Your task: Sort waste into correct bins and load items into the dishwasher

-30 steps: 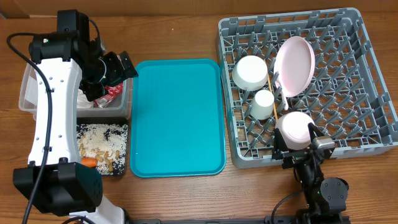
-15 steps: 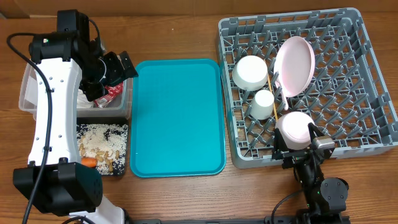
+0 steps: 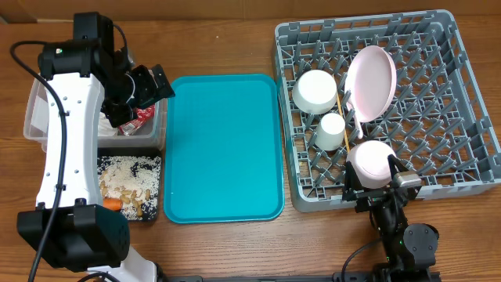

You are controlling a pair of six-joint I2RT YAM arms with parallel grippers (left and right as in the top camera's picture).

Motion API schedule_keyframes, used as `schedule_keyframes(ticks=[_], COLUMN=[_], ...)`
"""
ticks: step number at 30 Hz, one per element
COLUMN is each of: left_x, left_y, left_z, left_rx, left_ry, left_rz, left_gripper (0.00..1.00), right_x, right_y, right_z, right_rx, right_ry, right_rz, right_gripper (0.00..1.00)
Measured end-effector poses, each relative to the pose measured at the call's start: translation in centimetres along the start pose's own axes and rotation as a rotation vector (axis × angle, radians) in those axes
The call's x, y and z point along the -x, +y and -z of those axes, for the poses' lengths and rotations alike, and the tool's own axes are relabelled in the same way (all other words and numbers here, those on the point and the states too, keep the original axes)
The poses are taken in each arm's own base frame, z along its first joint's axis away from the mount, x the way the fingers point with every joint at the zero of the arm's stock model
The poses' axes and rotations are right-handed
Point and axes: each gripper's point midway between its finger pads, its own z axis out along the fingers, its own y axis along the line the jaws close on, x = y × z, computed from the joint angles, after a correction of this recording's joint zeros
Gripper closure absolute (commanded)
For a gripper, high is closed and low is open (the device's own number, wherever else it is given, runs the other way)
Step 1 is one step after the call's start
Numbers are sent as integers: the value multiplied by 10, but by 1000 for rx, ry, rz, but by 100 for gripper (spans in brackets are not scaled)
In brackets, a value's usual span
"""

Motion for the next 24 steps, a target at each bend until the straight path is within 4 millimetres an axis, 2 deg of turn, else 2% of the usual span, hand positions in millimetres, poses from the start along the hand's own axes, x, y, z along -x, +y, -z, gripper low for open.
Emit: schedule_keyframes(ticks=[4, 7, 12, 15, 19, 24], left_x=[-7, -18, -52, -84, -109, -128], left_y=[-11, -29, -63, -80, -82, -76], left_z=[0, 11, 63, 109, 149, 182], left_rx=[-7, -30, -116, -202, -271, -322], left_ry=[3, -20, -129, -230, -323, -413], left_rz=[-34, -89, -216, -306, -356, -379], left_gripper=[0, 0, 0, 0, 0, 0], right_x=[0, 0, 0, 0, 0, 0], right_y=[0, 0, 0, 0, 0, 0], right_z=[0, 0, 0, 0, 0, 0], right_rx=[0, 0, 0, 0, 0, 0], right_ry=[0, 0, 0, 0, 0, 0], right_rz=[0, 0, 0, 0, 0, 0], right_gripper=[0, 0, 0, 0, 0, 0])
